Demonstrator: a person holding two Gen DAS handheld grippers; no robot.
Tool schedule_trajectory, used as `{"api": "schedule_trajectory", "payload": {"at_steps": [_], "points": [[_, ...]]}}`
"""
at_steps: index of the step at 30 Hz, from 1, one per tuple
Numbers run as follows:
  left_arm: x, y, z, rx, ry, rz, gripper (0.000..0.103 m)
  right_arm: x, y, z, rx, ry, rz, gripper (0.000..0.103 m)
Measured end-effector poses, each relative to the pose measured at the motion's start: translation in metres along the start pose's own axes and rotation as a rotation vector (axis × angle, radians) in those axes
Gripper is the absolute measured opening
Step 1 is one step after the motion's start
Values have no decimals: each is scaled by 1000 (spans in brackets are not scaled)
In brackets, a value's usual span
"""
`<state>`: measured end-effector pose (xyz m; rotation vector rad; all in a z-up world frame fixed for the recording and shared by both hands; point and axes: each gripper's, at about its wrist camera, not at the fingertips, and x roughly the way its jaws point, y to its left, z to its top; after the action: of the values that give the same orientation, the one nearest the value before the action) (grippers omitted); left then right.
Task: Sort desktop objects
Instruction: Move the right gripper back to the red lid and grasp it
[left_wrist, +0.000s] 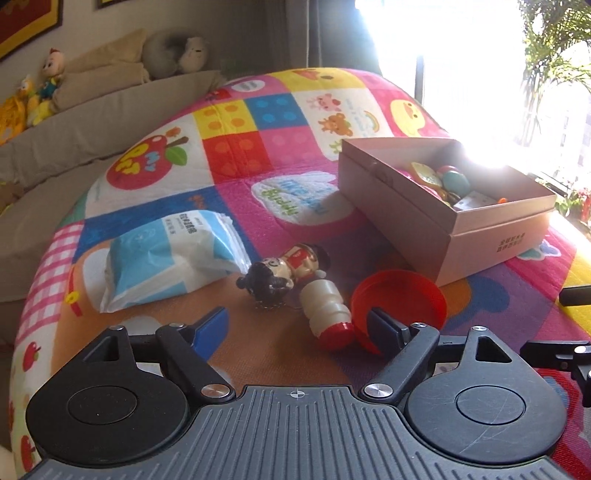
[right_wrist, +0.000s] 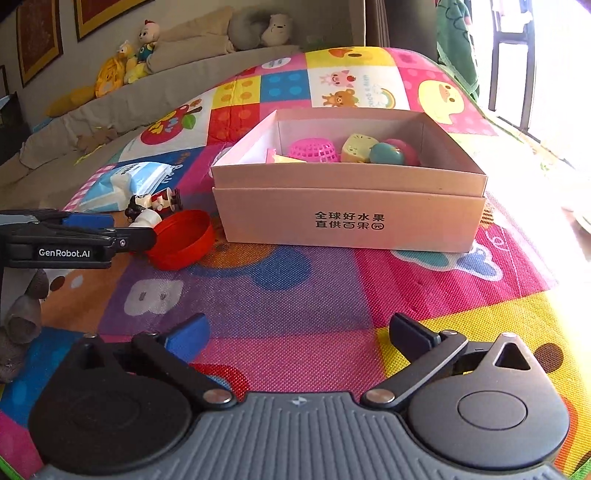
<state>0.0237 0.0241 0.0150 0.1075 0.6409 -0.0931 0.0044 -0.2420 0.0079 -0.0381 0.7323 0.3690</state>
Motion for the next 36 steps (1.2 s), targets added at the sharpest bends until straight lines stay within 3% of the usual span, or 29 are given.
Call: {"api": "schedule_trajectory", "payload": {"at_steps": [6, 8, 14, 17, 21, 26, 30, 32, 34, 36], "points": [[2, 26, 2, 3, 2, 162, 92, 3, 10, -1, -55, 21, -46, 103], [-1, 34, 3, -26, 0, 177, 92, 3, 11, -1, -59, 23, -50, 103], [-16, 40, -1, -118, 7, 32, 92, 3, 11, -1, -64, 23, -47, 103], [-30, 41, -7, -129, -7, 58, 95, 0, 22, 0, -137, 33, 62, 103], [-48, 58, -12, -169, -16, 153, 96, -4, 63, 11, -270, 14, 200, 103], [-62, 86, -18, -250, -19, 220, 98, 24, 121, 34, -373, 21, 301, 103], [-68, 99, -23, -292, -21, 230, 99, 59, 154, 51, -359, 72, 339, 103], [-70, 101, -24, -299, -24, 222, 99, 69, 161, 55, -350, 93, 341, 94], [-69, 100, -25, -298, -26, 211, 99, 70, 164, 55, -370, 93, 317, 74], [-67, 96, -24, -288, -28, 190, 99, 63, 157, 53, -379, 95, 325, 64]]}}
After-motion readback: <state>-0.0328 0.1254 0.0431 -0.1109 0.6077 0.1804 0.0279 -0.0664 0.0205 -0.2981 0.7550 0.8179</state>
